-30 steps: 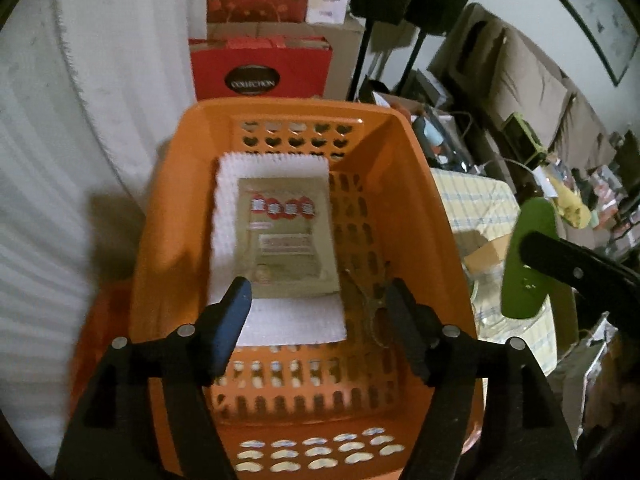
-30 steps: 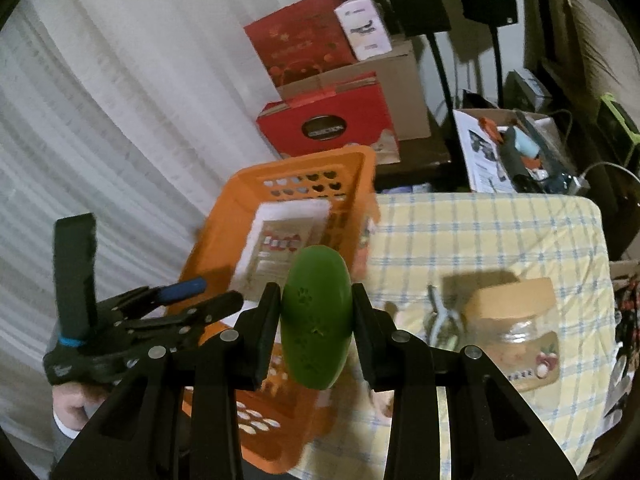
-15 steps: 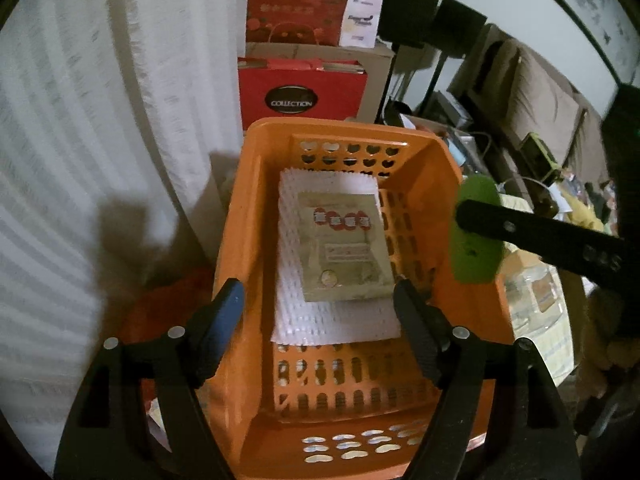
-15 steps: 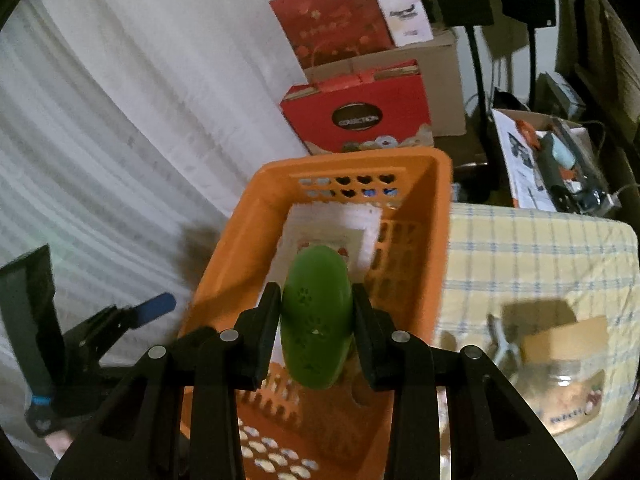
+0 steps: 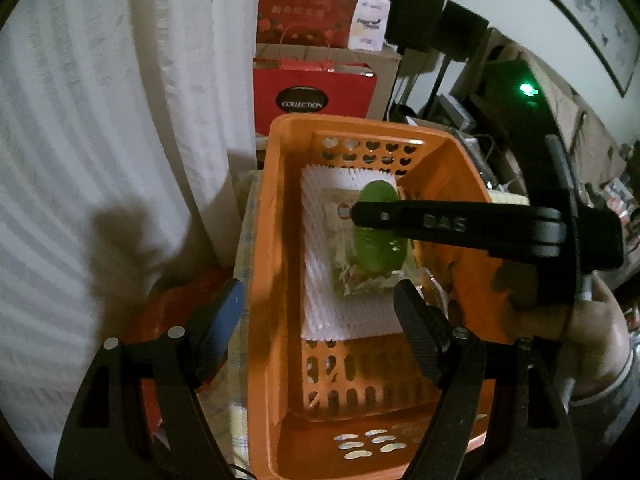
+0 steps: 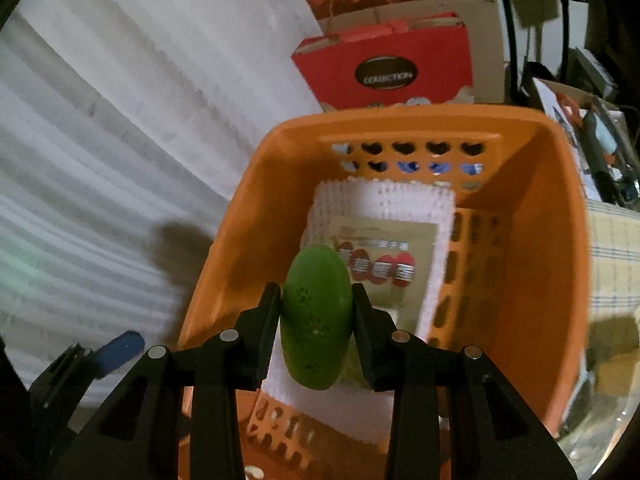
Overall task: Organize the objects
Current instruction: 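Lower the green box onto the gold pouch and open the right gripper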
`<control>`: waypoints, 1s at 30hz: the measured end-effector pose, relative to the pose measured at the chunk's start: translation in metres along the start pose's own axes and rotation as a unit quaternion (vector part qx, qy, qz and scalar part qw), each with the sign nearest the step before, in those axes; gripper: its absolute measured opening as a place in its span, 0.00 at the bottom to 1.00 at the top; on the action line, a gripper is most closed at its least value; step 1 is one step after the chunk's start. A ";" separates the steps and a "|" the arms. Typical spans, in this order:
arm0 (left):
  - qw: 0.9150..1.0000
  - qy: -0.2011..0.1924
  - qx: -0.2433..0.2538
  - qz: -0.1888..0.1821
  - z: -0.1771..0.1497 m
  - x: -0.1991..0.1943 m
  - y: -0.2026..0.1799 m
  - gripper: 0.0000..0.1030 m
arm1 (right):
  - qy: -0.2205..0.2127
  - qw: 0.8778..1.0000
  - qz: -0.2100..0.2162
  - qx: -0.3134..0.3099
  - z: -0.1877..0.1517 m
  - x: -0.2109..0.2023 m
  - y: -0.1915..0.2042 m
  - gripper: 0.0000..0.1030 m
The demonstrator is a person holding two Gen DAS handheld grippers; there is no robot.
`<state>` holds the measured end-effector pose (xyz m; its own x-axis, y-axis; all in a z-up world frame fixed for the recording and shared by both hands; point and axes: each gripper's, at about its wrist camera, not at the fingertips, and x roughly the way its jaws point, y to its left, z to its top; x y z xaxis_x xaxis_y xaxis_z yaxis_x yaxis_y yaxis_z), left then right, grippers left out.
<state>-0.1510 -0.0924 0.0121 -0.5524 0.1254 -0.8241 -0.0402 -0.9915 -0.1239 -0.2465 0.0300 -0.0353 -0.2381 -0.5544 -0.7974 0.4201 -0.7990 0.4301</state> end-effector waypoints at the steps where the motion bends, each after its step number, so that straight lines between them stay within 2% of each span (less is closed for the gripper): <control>1: 1.000 0.001 0.001 0.002 -0.001 0.000 0.001 0.72 | 0.004 1.000 0.001 0.003 0.000 0.005 0.000 0.34; 6: 1.000 0.001 -0.001 0.005 -0.005 0.001 0.005 0.72 | 0.014 1.000 0.000 0.015 0.004 0.022 -0.001 0.34; 11: 1.000 0.010 0.009 0.013 -0.009 0.005 0.004 0.72 | 0.023 0.999 -0.044 0.008 0.006 0.033 -0.001 0.36; 13: 1.000 0.009 0.010 0.012 -0.011 0.006 0.003 0.72 | 0.019 0.999 -0.049 0.005 0.005 0.030 -0.001 0.37; 15: 1.000 0.008 0.011 0.010 -0.012 0.006 0.001 0.72 | 0.014 0.998 -0.059 0.003 0.004 0.025 -0.001 0.42; 17: 1.000 0.007 0.012 0.008 -0.012 0.006 0.000 0.72 | 0.003 0.998 -0.067 -0.006 0.003 0.014 0.000 0.49; 25: 1.000 0.001 0.012 0.000 -0.014 0.000 -0.010 0.72 | -0.036 0.995 -0.082 -0.034 -0.001 -0.038 0.006 0.53; 30: 1.000 -0.007 0.015 -0.005 -0.014 -0.009 -0.020 0.72 | -0.059 0.993 -0.094 -0.039 -0.015 -0.072 -0.001 0.60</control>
<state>-0.1332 -0.0735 0.0141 -0.5629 0.1355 -0.8153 -0.0712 -0.9908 -0.1155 -0.2163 0.0742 0.0157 -0.4180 -0.4242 -0.8034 0.4234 -0.8733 0.2408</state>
